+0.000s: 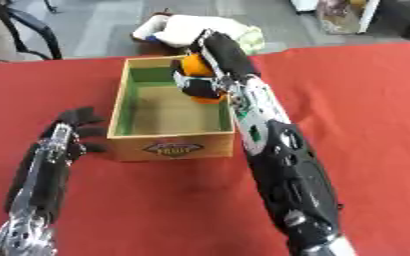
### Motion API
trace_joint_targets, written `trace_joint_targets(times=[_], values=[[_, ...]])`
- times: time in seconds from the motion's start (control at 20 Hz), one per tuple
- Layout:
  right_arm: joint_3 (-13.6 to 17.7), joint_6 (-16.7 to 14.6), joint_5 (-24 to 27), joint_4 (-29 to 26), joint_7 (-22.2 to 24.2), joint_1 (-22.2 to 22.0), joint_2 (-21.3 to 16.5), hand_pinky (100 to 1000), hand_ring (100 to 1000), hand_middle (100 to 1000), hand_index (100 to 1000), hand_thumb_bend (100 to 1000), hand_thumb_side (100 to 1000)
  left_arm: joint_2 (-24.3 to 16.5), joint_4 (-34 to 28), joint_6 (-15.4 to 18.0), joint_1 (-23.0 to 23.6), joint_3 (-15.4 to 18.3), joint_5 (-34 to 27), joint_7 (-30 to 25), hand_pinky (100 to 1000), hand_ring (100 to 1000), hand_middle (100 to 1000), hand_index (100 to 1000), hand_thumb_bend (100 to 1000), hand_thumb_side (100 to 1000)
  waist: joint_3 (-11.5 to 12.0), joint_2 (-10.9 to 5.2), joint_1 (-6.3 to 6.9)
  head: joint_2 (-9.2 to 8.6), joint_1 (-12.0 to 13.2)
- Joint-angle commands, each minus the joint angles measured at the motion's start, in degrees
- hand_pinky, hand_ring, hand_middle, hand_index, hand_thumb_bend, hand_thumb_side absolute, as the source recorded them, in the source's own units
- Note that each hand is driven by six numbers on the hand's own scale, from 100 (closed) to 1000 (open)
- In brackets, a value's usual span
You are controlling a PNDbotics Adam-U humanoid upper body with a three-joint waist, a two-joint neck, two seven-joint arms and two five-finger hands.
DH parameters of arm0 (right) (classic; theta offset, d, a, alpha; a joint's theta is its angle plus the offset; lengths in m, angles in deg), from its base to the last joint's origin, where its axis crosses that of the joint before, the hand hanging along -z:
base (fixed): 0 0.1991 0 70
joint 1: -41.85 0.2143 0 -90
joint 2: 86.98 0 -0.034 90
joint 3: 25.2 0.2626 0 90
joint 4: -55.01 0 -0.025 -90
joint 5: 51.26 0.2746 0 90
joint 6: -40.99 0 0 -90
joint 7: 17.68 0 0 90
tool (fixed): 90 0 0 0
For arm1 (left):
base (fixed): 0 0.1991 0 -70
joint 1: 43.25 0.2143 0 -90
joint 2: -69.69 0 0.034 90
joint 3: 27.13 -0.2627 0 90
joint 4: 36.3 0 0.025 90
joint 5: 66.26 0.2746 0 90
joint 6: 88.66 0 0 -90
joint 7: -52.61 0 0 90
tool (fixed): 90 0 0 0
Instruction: Pick up objects on the table and place them in the box.
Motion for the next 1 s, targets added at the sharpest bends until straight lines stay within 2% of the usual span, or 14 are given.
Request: trace_joint_targets(times=[0.05, 0.15, 0.25, 0.3, 0.4, 0.6, 0.7, 0.85, 1.0], values=[[-0.27, -0.47, -1.03, -0.04, 1.63, 0.8, 0.16, 409, 360, 219, 352, 100, 198, -0.45, -0.83, -0.03, -0.58, -0.13, -0.03, -0.16, 620, 726, 702, 823, 100, 944, -0.03, -1.04, 0.15, -0.54, -0.02], [-0.27, -0.61, -1.2, 0.16, 2.95, 0.66, 0.01, 459, 458, 343, 468, 100, 206, -0.45, -0.84, -0.05, -0.56, -0.15, -0.04, -0.19, 620, 726, 702, 823, 100, 946, -0.09, -1.05, 0.16, -0.56, 0.02], [-0.27, -0.88, -1.48, 0.37, 4.64, 0.64, -0.2, 515, 566, 491, 630, 100, 228, -0.45, -0.85, -0.06, -0.54, -0.16, -0.05, -0.2, 620, 726, 702, 823, 100, 947, -0.14, -1.06, 0.17, -0.59, 0.0], [-0.25, -1.05, -1.56, 0.43, 5.46, 0.65, -0.29, 526, 588, 514, 660, 100, 232, -0.45, -0.86, -0.05, -0.54, -0.16, -0.05, -0.2, 620, 726, 702, 823, 100, 947, -0.16, -1.06, 0.18, -0.61, -0.01], [-0.22, -1.63, -1.54, 0.42, 6.98, 0.59, -0.48, 598, 719, 648, 776, 100, 268, -0.46, -0.86, -0.06, -0.51, -0.12, -0.05, -0.18, 620, 726, 702, 823, 100, 950, -0.19, -1.04, 0.2, -0.67, 0.05], [-0.59, -4.32, -1.33, -0.4, 7.19, 0.73, -1.06, 685, 774, 721, 829, 100, 305, -0.49, -0.83, -0.07, -0.44, -0.13, -0.07, -0.16, 620, 727, 702, 824, 100, 952, -0.18, -0.96, 0.18, -0.69, 0.09], [-0.84, -5.47, -2.14, -0.7, 6.38, 0.94, -1.32, 756, 800, 751, 861, 100, 325, -0.5, -0.83, -0.07, -0.42, -0.11, -0.07, -0.13, 620, 727, 702, 823, 100, 951, -0.15, -0.97, 0.15, -0.63, 0.04], [-0.87, -6.22, -2.98, -0.8, 5.3, 1.13, -1.43, 847, 898, 856, 912, 186, 325, -0.49, -0.82, -0.04, -0.38, -0.1, -0.07, -0.13, 620, 726, 702, 823, 100, 951, -0.11, -1.0, 0.1, -0.64, 0.04], [-0.62, -6.2, -3.01, -0.99, 4.61, 1.31, -1.55, 858, 908, 872, 921, 214, 302, -0.45, -0.81, 0.01, -0.37, -0.06, -0.06, -0.1, 621, 726, 702, 823, 100, 951, -0.04, -1.02, 0.03, -0.69, 0.07]])
